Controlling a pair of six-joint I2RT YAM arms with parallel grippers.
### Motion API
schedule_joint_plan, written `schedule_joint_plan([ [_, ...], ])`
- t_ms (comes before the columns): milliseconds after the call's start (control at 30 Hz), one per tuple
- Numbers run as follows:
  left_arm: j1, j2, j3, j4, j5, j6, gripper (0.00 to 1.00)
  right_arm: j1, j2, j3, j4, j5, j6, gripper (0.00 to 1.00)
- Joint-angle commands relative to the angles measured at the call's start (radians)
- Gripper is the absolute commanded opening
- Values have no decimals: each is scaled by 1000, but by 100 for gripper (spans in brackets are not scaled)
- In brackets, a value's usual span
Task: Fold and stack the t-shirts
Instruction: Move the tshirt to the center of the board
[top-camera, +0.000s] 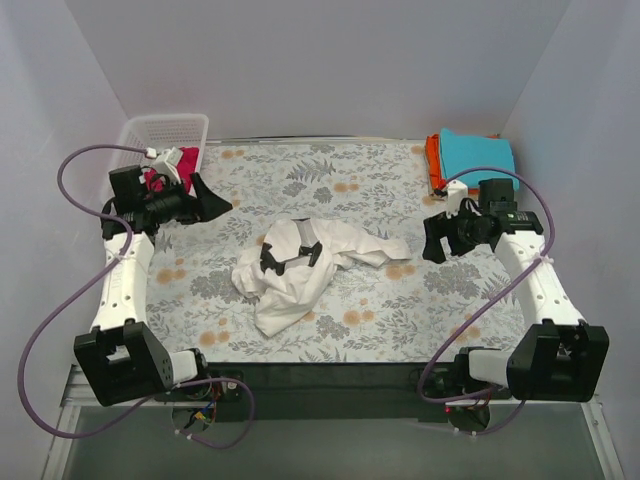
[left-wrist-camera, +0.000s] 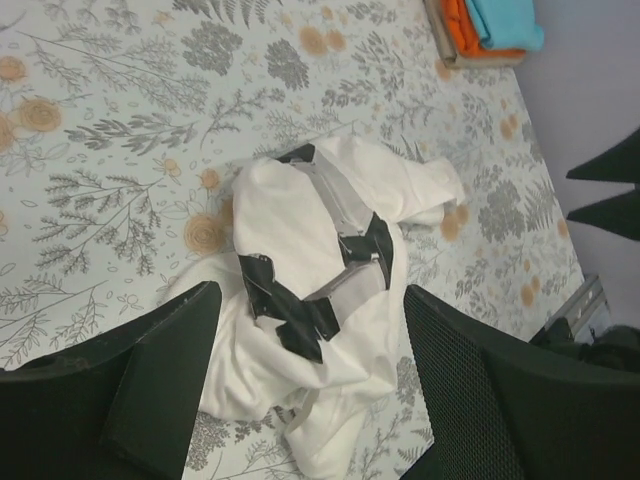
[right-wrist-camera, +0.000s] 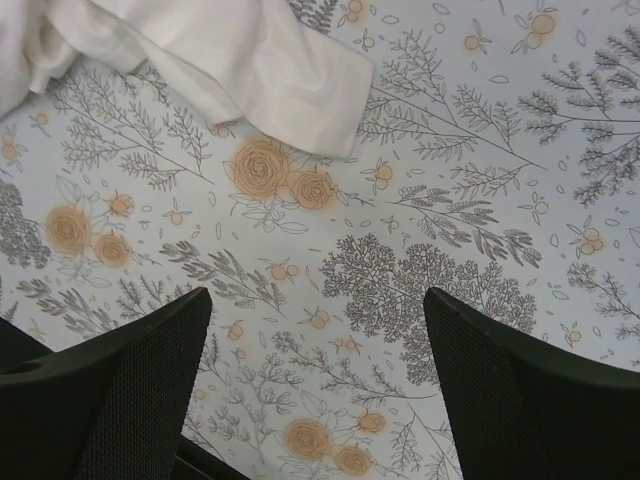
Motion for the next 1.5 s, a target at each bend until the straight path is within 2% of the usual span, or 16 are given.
schedule_joint_plan([
  [0, -38, -26, 47, -158, 114, 263, 68, 50, 57, -29, -16, 37, -76, 74],
  [133, -214, -74, -26, -290, 0, 444, 68, 94, 155, -41, -1, 51, -76, 68],
  [167, -305, -91, -86, -299, -36, 466, 68, 114, 172, -43, 19, 55, -61, 68],
  [267, -448, -158, -192, -304, -155, 533, 72, 160, 224, -48, 89, 83, -32, 72],
  [467, -708, -192, -341, -273, -378, 605, 74, 249, 331, -6, 187, 173, 8, 72],
  [833, -818, -131, -385, -193, -449, 645, 75, 332, 471, 8, 379, 376, -88, 70],
  [933, -837, -99, -402, -175, -459, 644, 75, 343, 515, 18, 388, 382, -96, 53],
  [967, -848, -91, -413, -170, -475, 648, 75, 351, 523, 17, 390, 382, -102, 41],
  [1033, -861, -70, -428, -141, -499, 659, 75, 358, 535, 12, 392, 388, -105, 26],
  [1067, -872, -60, -448, -129, -537, 665, 75, 363, 534, 8, 390, 391, -105, 12],
  [1100, -878, -41, -456, -114, -563, 665, 75, 363, 522, 5, 389, 391, -105, 5],
  [1200, -881, -7, -467, -72, -619, 661, 68, 363, 485, -2, 356, 394, -104, 1],
  [1267, -883, 16, -438, -69, -636, 638, 37, 360, 430, -12, 339, 400, -108, 1],
  [1367, -869, -28, -354, -179, -584, 604, 2, 346, 342, -21, 281, 402, -130, 1],
  [1400, -855, -54, -277, -219, -480, 604, 0, 338, 294, -26, 266, 402, -134, 1],
  [1467, -806, -143, -210, -297, -414, 586, 0, 308, 241, -29, 223, 400, -156, 1],
])
